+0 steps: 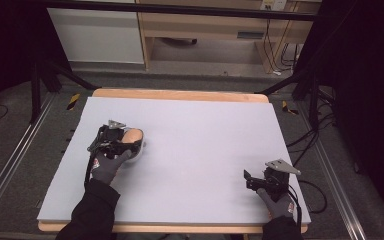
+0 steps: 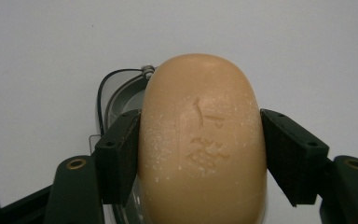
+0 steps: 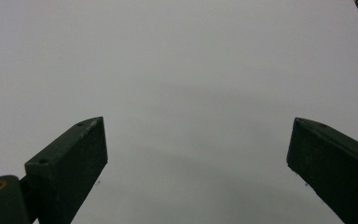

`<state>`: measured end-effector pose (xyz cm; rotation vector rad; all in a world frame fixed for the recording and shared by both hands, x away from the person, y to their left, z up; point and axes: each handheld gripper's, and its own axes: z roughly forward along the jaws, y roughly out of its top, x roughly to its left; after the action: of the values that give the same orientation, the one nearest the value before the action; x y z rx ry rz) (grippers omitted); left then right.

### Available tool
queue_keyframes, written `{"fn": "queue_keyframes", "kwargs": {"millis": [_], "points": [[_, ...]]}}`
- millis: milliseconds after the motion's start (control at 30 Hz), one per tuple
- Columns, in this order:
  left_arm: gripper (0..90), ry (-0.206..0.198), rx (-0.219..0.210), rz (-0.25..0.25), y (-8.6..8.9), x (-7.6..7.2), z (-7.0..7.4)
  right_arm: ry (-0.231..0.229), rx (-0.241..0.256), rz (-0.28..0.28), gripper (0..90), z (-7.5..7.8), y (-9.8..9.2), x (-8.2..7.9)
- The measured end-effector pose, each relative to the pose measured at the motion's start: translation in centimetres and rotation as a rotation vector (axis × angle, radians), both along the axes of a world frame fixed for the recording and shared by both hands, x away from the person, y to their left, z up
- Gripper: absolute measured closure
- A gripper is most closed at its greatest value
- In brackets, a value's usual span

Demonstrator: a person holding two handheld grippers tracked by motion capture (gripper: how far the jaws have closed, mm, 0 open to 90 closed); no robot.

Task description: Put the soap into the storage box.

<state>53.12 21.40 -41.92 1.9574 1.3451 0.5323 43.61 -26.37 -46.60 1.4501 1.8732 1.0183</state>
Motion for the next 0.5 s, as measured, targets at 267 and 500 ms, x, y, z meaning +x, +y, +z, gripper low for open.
{"fn": "queue_keyframes", "kwargs": {"millis": [267,500], "points": [[32.1,0.004,-0.002,0.003,0.19,0.06,-0.41,0.000,0.001,0.000,5.2,0.02,0.06,-0.01],[32.1,0.010,0.000,0.006,0.36,0.10,-0.73,0.001,-0.001,0.001,5.2,0.00,0.11,0.01]]}}
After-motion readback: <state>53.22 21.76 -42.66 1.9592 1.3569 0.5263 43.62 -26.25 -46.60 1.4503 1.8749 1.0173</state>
